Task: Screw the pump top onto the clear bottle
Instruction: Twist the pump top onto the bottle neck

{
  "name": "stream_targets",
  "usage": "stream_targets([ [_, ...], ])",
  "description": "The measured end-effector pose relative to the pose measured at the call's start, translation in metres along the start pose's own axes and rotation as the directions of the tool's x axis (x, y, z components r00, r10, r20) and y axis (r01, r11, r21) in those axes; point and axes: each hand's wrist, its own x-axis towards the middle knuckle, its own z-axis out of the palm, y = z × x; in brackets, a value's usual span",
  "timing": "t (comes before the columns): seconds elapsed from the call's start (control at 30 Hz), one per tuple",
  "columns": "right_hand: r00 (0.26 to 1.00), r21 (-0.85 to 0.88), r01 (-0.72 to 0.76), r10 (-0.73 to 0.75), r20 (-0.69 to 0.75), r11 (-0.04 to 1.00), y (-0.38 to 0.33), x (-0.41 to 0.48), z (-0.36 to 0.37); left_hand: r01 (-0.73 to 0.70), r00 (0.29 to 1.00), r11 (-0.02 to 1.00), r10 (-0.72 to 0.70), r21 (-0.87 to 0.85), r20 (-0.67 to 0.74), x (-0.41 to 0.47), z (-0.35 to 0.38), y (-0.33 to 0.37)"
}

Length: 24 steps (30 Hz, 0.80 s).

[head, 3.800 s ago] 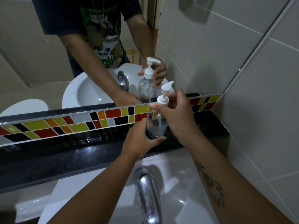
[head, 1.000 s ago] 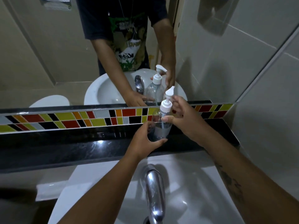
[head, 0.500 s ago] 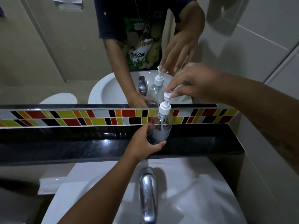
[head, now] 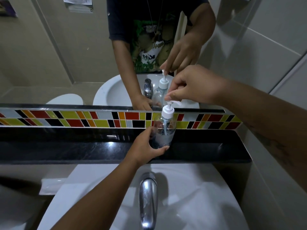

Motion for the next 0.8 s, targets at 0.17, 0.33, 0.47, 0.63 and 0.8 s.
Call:
stream_targets([
  [0.17,0.983,0.26,-0.176,0.181,0.004,0.949,0.006,-0.007,0.012,0.006,1.0,1.0,-0.006,0.007,-0.006,-0.001,0.0,0.002],
  [0.33,0.943,0.602,-0.301,0.327,0.07,0.74,0.015,-0.009,0.024,0.009,1.0,1.0,-0.009,0.011,-0.005,-0.001,0.0,0.003],
  [0.47,0.931,0.617,-0.313,0.363,0.048,0.722,0.016,-0.01,0.026,0.022,1.0,1.0,-0.022,0.007,-0.012,-0.001,0.0,0.003],
  [0.63,0.875,0.67,-0.236,0.454,-0.169,0.704,0.019,-0.021,0.025,0.053,0.999,0.999,-0.053,-0.007,-0.008,0.001,-0.001,0.003],
  [0.8,0.85,0.656,-0.283,0.5,-0.167,0.7,0.049,-0.048,0.072,0.088,0.996,0.995,-0.089,-0.056,-0.006,-0.002,-0.004,0.005],
])
